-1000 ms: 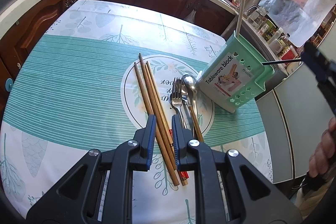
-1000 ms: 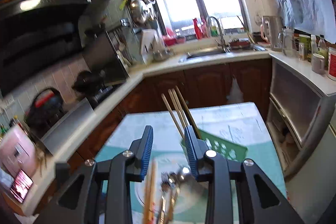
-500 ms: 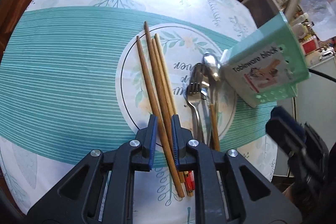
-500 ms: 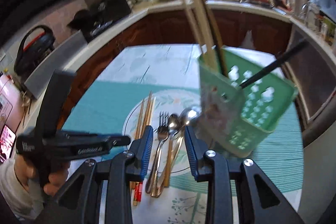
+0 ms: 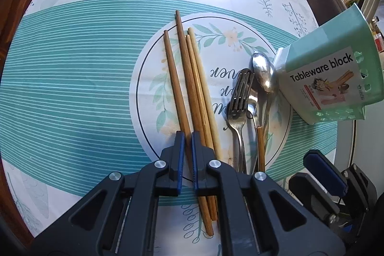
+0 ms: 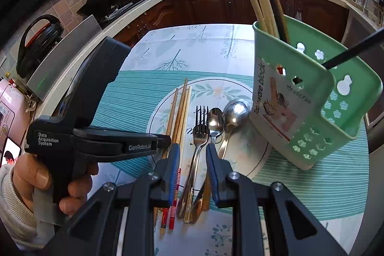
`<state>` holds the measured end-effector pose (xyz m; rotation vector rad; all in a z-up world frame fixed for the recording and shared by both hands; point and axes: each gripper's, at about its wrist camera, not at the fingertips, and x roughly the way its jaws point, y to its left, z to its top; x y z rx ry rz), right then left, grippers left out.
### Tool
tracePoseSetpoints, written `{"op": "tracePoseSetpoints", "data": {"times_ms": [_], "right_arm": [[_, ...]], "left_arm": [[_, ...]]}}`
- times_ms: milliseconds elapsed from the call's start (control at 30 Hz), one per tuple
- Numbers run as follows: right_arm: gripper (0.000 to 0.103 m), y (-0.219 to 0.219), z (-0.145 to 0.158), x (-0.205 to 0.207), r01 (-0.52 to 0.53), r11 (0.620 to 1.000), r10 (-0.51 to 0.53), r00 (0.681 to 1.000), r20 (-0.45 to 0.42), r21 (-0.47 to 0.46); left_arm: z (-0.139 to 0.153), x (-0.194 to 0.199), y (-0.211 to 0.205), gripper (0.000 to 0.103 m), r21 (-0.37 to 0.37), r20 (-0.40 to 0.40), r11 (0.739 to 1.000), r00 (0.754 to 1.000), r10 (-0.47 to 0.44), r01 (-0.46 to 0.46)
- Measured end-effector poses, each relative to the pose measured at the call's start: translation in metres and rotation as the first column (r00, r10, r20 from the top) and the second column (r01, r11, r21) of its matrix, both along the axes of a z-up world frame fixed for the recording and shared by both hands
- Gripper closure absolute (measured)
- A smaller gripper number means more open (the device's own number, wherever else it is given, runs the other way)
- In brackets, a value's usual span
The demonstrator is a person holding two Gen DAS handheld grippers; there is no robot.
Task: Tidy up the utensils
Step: 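Lower the left tool onto a brown chopstick while the right tool withdraws over the plate, then grasp the brown chopstick with the left tool while the right tool grasps another chopstick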
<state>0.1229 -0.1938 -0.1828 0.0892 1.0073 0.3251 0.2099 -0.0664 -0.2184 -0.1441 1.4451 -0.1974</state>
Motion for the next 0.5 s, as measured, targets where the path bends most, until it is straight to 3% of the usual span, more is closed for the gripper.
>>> {"op": "tracePoseSetpoints", "data": {"times_ms": [200,500], "right_arm": [[0.081,0.007,-0.008,0.004,-0.025,1.000,0.024,0.998,-0.049,0.000],[0.081,0.038,-0.015,0.031,-0.094,0.995,0.097,0.986,-0.136,0.030]], "left_arm": [[-0.002,0.000,0.009,0.099,0.014,-0.050,1.000,0.999,0.015,-0.014],[-0.007,-0.016,0.058,0.099,0.012,-0.098,0.998,0.993,0.061,-0.060]]}}
